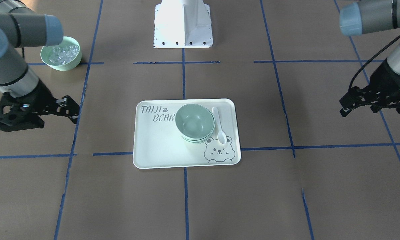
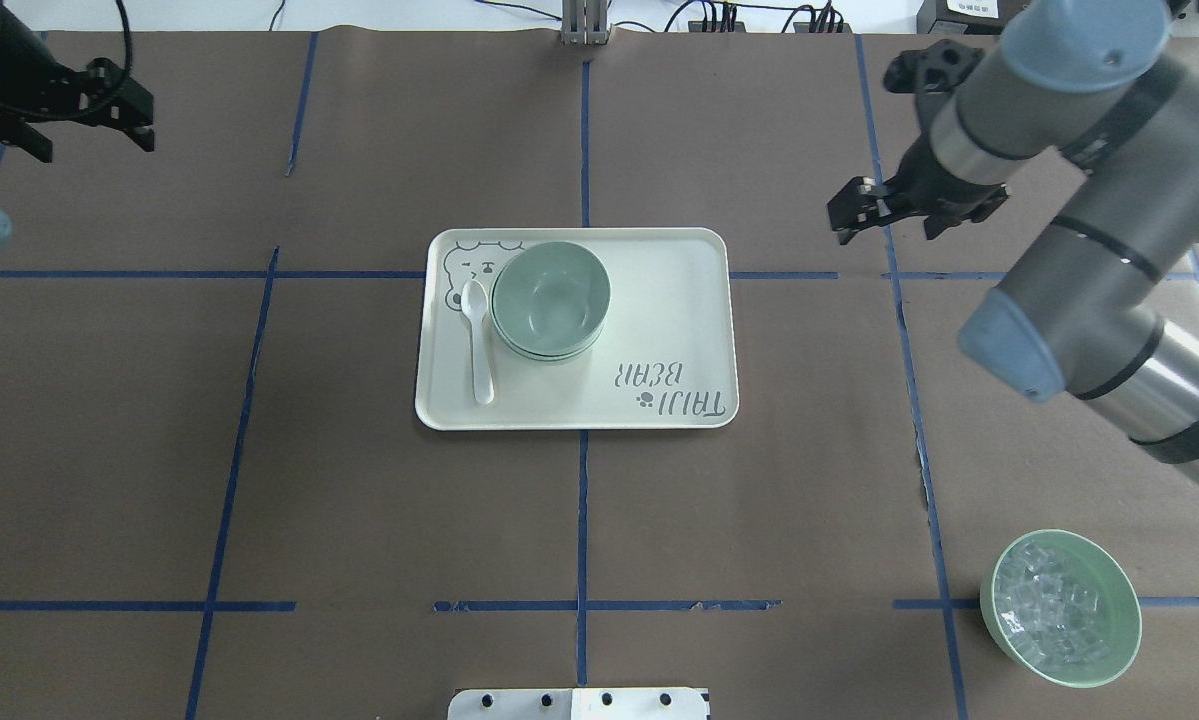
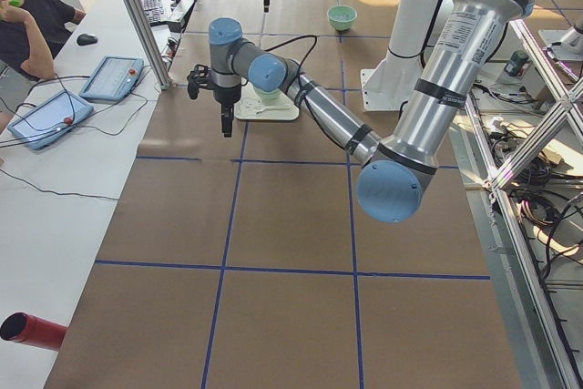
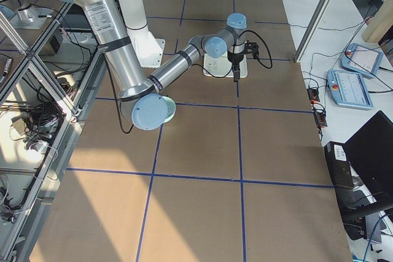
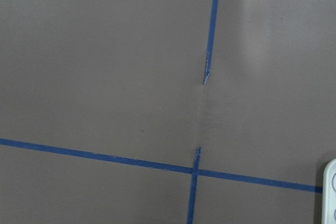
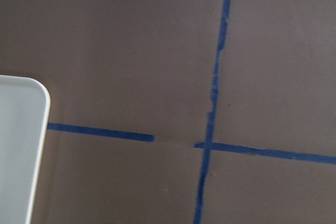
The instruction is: Stack green bowls together
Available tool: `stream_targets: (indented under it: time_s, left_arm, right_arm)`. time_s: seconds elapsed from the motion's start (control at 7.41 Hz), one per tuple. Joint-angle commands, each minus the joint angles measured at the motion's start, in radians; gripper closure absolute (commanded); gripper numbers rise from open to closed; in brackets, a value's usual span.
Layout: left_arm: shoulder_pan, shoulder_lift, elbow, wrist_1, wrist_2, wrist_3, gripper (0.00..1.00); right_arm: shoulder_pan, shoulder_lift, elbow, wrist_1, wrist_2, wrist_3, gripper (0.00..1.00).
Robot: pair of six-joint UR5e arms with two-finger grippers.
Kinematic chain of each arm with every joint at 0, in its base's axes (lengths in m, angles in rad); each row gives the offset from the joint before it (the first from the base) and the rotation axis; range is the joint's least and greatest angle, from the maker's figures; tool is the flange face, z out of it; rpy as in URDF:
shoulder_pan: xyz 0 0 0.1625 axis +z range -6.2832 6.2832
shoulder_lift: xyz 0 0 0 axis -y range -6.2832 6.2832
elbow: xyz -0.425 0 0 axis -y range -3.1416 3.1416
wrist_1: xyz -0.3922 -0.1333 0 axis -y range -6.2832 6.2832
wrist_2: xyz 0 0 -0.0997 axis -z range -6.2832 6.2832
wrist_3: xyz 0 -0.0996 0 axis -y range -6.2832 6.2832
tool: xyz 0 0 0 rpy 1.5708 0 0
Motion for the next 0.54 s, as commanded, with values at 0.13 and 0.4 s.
stream_targets:
  time_s: [0.13, 0.4]
  left_arm:
    - [-0.192, 0.176, 0.036, 0.007, -0.049, 0.441, 0.0]
    - [-0.273, 0.23, 0.108, 0.009, -0.049, 0.607, 0.0]
  right_arm:
    - [0.293, -0.187, -0.073, -0.009, 0.117, -0.547, 0.0]
    - [0.405, -0.238, -0.179, -0.005, 0.132, -0.78, 0.0]
